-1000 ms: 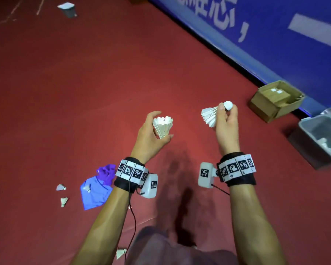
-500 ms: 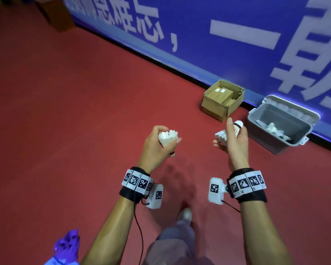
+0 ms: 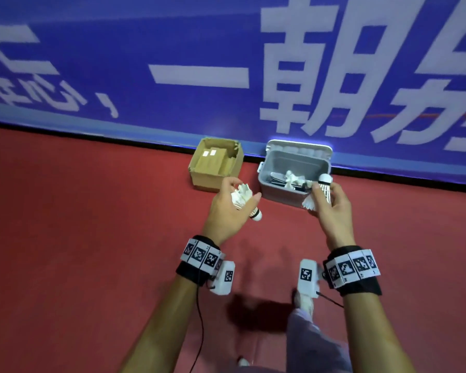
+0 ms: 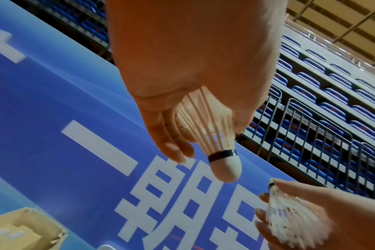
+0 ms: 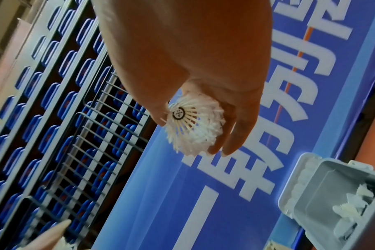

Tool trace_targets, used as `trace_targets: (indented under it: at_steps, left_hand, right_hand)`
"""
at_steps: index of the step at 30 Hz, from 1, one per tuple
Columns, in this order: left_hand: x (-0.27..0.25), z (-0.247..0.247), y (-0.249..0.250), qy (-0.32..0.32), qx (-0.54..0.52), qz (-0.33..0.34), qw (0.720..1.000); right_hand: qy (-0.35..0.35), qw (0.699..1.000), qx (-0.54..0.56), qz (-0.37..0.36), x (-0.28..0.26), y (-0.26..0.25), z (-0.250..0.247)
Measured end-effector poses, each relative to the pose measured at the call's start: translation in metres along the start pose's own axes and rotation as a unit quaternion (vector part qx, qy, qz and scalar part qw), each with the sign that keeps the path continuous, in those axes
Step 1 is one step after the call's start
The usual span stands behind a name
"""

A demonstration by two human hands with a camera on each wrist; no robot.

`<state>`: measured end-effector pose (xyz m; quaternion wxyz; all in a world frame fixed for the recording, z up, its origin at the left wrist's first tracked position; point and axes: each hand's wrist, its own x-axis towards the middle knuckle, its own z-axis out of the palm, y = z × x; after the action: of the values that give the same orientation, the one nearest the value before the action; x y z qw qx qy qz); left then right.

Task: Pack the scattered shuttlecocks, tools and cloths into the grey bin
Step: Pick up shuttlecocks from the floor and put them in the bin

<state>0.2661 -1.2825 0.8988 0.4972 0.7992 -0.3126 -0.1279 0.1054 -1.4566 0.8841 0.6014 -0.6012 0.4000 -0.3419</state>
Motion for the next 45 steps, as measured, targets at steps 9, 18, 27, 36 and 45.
trace_targets:
  at_steps: [9, 18, 27, 36, 45]
  left_hand:
    - [0.200, 0.129, 0.036, -0.039, 0.012, 0.014, 0.999]
    - [0.357, 0.174, 0.048, -0.032, 0.060, 0.024, 0.997]
    - [0.521, 0.204, -0.018, -0.029, 0.094, -0.011, 0.995]
    - [0.742, 0.265, -0.037, -0.195, 0.085, -0.002, 0.977]
    - [0.813, 0.410, -0.127, -0.368, 0.176, -0.087, 0.909]
  right_hand:
    - [0.050, 0.998, 0.028, 0.017, 0.239, -0.018, -0.050]
    - [0.020, 1.000, 0.004, -0.003, 0.421, -0.042, -0.047]
    - [0.008, 0.999, -0.047, 0.009, 0.595, -0.012, 0.005]
    - [0.058, 0.992, -0.101, 0.051, 0.744, 0.014, 0.031]
    - [0.038, 0.957, -0.207, 0.201, 0.805, 0.183, -0.001]
